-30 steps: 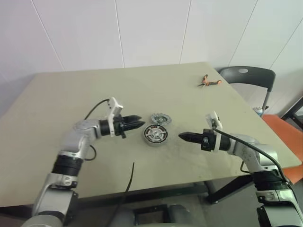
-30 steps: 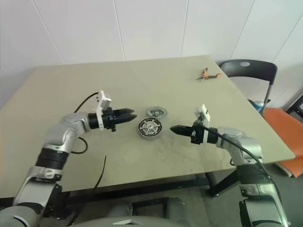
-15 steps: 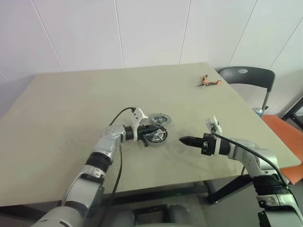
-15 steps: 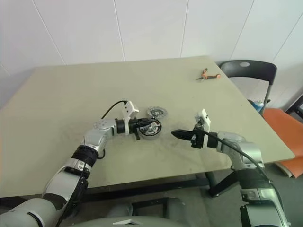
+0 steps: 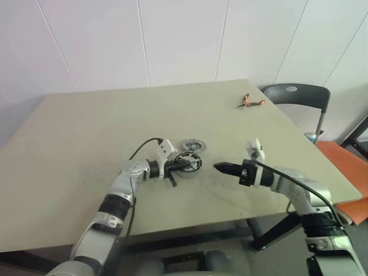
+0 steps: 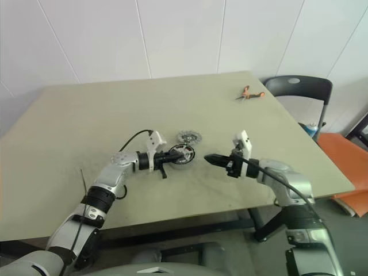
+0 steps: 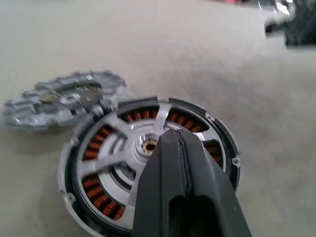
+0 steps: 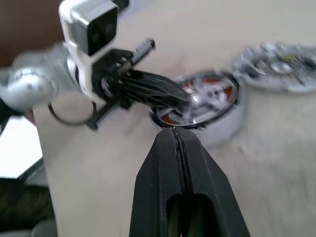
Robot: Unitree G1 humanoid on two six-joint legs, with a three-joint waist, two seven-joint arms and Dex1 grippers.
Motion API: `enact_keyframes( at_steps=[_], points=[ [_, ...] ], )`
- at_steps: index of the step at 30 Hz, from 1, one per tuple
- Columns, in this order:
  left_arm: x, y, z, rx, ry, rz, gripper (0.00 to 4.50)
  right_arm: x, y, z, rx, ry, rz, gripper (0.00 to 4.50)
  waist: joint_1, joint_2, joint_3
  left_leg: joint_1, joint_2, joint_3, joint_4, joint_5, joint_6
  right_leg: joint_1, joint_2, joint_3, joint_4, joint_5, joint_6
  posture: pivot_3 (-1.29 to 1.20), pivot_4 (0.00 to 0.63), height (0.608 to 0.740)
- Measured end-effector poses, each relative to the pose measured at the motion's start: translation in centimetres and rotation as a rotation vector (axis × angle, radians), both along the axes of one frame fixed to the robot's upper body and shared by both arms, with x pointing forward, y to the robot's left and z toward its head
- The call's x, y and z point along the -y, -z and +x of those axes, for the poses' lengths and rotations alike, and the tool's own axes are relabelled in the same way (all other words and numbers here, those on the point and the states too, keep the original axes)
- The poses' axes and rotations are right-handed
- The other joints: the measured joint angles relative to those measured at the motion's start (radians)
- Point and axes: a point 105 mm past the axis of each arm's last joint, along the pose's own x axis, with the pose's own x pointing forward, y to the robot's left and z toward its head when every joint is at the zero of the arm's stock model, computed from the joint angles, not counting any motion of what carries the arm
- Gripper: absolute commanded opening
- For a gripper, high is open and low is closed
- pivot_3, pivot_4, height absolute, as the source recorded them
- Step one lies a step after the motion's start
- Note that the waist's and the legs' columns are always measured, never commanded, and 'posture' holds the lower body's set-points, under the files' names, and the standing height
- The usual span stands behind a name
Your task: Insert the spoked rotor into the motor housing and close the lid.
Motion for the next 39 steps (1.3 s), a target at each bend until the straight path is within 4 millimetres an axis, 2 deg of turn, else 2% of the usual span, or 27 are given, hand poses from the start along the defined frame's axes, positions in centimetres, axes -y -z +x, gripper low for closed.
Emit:
enact_keyframes(
  at_steps=[3, 5, 7, 10, 12, 17, 21, 26, 30, 37, 39],
  points=[
    [-1.2, -3.6, 0.8, 0.125, -0.053, -0.062, 0.02, -1.3, -1.8, 0.7, 0.066, -0.014, 0.019, 0.00, 0.003, 0.001, 0.000, 0.000, -0.001, 0.000, 0.000, 0.000, 0.000, -0.003, 0.001, -0.001, 0.001, 0.002, 0.003, 0.00, 0.000, 0.740],
    [-2.1, -5.8, 0.6, 0.204, -0.065, -0.085, 0.02, -2.1, -3.4, 1.3, 0.135, -0.037, 0.005, 0.00, 0.002, 0.001, 0.000, -0.002, -0.001, 0.000, -0.001, 0.000, 0.000, -0.007, 0.000, 0.000, 0.000, 0.003, 0.003, 0.00, 0.000, 0.740],
    [-2.8, -6.5, -0.4, 0.238, -0.048, -0.082, 0.02, -3.2, -4.6, 1.6, 0.201, -0.084, -0.045, 0.00, -0.001, 0.002, 0.000, -0.003, -0.001, 0.001, -0.002, 0.000, 0.000, -0.009, 0.000, 0.002, -0.001, 0.005, 0.000, 0.00, 0.000, 0.740],
    [-4.0, -5.6, -2.1, 0.226, -0.028, -0.051, 0.02, -4.7, -5.1, 1.7, 0.286, -0.181, -0.182, 0.00, 0.003, 0.002, 0.000, -0.004, 0.000, 0.002, -0.003, -0.001, 0.001, -0.010, -0.001, 0.002, -0.002, 0.005, 0.000, 0.00, 0.000, 0.740],
    [-5.4, -4.2, -3.6, 0.196, -0.034, -0.016, 0.02, -5.4, -4.3, 1.2, 0.320, -0.280, -0.305, 0.00, 0.005, 0.002, 0.000, -0.005, 0.000, 0.002, -0.003, -0.001, 0.001, -0.011, -0.001, 0.002, -0.003, 0.004, -0.001, 0.00, 0.000, 0.740],
    [-8.6, -0.3, -6.7, 0.081, -0.112, 0.025, 0.02, -5.3, -3.0, 0.9, 0.385, -0.478, -0.557, 0.00, 0.007, 0.002, 0.000, -0.004, 0.000, 0.002, -0.002, -0.001, 0.001, -0.011, -0.002, 0.002, -0.003, 0.000, -0.001, 0.00, 0.000, 0.740],
    [-9.6, -0.3, -7.1, 0.135, -0.207, 0.000, 0.02, -5.3, -2.9, 1.6, 0.457, -0.566, -0.709, 0.00, 0.006, 0.002, 0.000, -0.003, 0.000, 0.002, -0.001, -0.001, 0.001, -0.009, -0.002, 0.002, -0.002, 0.000, -0.001, 0.00, 0.000, 0.740],
    [-9.3, 0.0, -7.3, 0.163, -0.266, -0.039, 0.02, -4.9, -2.1, 2.1, 0.516, -0.673, -0.870, 0.00, 0.008, 0.001, 0.000, -0.003, 0.000, 0.002, -0.001, -0.001, 0.001, -0.010, -0.002, 0.001, -0.002, 0.003, -0.005, 0.00, 0.000, 0.740],
    [-9.0, -0.1, -7.2, 0.183, -0.280, -0.049, 0.00, -4.0, -0.8, 1.8, 0.513, -0.772, -0.964, 0.90, 0.008, 0.001, 0.000, -0.004, 0.000, 0.003, -0.001, -0.001, 0.001, -0.010, -0.003, 0.001, -0.002, 0.003, -0.005, 0.00, 0.000, 0.740],
    [-9.0, 0.2, -6.8, 0.187, -0.304, -0.050, 0.00, -3.1, -0.8, 3.4, 0.551, -0.767, -1.070, 3.31, 0.003, 0.002, 0.000, -0.002, 0.000, 0.003, -0.001, -0.001, 0.001, -0.010, -0.001, 0.002, -0.001, 0.003, -0.005, 0.00, 0.000, 0.740],
    [-8.7, 0.2, -6.8, 0.188, -0.304, -0.058, 0.00, -3.3, -0.8, 3.8, 0.572, -0.764, -1.086, 3.31, 0.003, 0.002, 0.000, -0.002, 0.000, 0.003, -0.001, -0.001, 0.001, -0.010, -0.001, 0.001, 0.000, 0.003, -0.005, 0.00, 0.000, 0.740]
  ],
)
